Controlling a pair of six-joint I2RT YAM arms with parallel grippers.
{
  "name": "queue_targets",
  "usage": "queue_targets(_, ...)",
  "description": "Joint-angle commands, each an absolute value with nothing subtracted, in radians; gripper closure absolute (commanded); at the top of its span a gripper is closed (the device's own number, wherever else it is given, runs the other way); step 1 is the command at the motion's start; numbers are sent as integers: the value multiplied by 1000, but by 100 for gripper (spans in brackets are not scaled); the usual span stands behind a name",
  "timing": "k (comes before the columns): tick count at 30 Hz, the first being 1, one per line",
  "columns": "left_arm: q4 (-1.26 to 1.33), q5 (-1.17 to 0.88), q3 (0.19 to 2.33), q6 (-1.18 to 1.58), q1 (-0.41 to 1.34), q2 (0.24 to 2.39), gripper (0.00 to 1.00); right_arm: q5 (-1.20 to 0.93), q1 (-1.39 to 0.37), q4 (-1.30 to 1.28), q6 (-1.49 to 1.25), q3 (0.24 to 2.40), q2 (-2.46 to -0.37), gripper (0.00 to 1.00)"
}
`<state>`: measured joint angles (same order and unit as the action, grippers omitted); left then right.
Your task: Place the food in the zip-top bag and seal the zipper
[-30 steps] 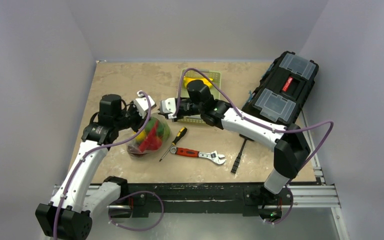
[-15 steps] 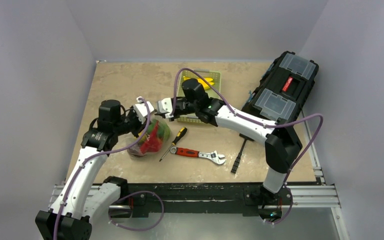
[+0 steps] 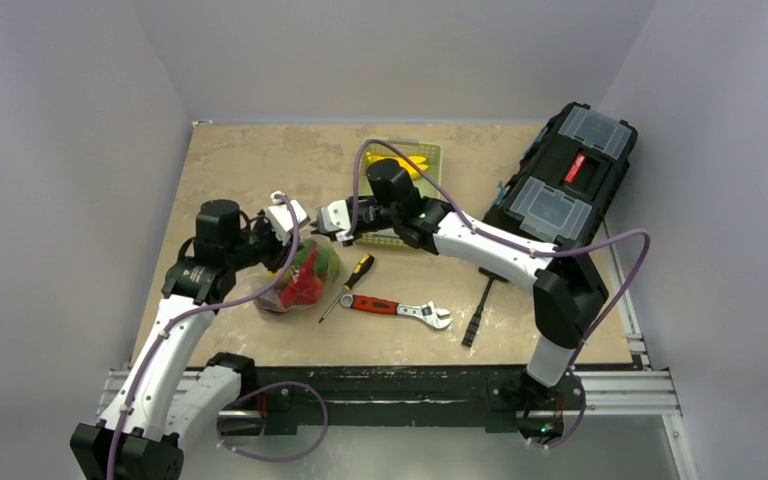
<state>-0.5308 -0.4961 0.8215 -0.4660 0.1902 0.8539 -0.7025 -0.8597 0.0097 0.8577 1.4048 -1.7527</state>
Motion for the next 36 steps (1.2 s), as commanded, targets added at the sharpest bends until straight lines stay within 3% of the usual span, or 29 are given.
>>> queue_targets(1, -440, -491, 825, -441, 189, 833, 68, -742, -870, 2, 851, 1400, -1680, 100)
queue_targets(7, -416, -511, 824, -423, 192, 834, 69, -733, -870, 2, 836, 1398, -1670, 97)
queue_targets(10, -401, -534, 824, -416, 192, 833, 81, -705, -870, 1, 834, 1397, -1666, 94)
queue_targets(11, -401, -544, 827, -416, 192, 835, 87, -702, -871, 1, 831, 1398, -1666, 91)
queue_targets(13, -413, -555, 839, -416, 192, 840, 99, -678, -872, -21, 820, 1399, -1663, 76)
queue_targets(18, -423, -576, 845, -420, 192, 847, 100, -542, -902, -5, 800, 1367, -1625, 59)
queue_targets(24, -424, -573, 841, -424, 192, 847, 100, -386, -939, 45, 799, 1324, -1582, 59)
queue_targets(36, -426, -580, 841, -424, 192, 849, 100, -357, -945, 36, 813, 1316, -1562, 68)
